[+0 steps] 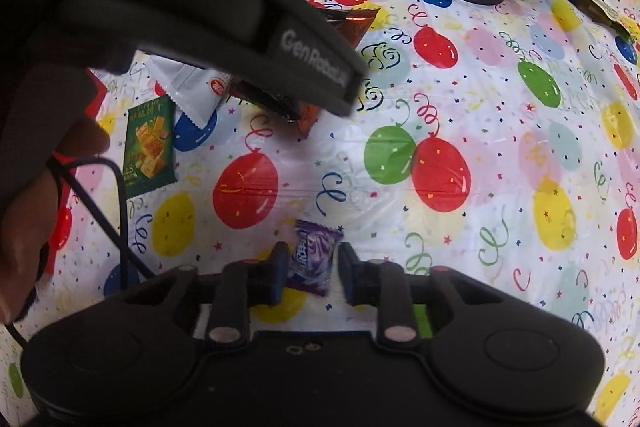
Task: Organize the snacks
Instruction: 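Grasp the purple candy with the right tool while the left tool grasps the black packet, then carry the purple candy and black packet over the box with both tools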
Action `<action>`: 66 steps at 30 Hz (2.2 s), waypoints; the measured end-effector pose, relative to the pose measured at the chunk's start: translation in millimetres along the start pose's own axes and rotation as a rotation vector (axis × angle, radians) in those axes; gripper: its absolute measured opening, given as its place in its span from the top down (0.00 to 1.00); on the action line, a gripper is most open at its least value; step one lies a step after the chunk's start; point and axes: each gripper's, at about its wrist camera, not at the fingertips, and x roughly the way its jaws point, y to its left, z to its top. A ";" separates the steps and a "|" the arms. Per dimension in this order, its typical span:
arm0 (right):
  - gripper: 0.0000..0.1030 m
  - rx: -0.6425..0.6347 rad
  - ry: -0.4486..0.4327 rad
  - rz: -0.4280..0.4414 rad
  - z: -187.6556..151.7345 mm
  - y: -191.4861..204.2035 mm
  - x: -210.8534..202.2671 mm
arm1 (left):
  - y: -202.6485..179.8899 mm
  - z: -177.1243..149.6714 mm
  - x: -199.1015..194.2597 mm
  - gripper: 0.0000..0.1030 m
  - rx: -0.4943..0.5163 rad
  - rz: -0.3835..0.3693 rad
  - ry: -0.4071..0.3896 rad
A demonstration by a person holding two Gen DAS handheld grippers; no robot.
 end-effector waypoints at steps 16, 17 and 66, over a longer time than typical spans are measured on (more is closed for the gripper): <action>0.83 0.067 -0.051 0.015 -7.6 -19.2 -27.6 | 21.4 -8.8 -16.2 0.67 -0.067 -0.033 0.008; 0.83 0.072 -0.057 0.017 -8.0 -21.0 -31.7 | 23.7 -10.5 -19.9 0.67 -0.075 -0.038 0.012; 0.83 -0.209 -0.199 0.181 15.8 230.6 -123.5 | 256.0 -156.4 -210.0 0.67 -0.265 0.041 -0.030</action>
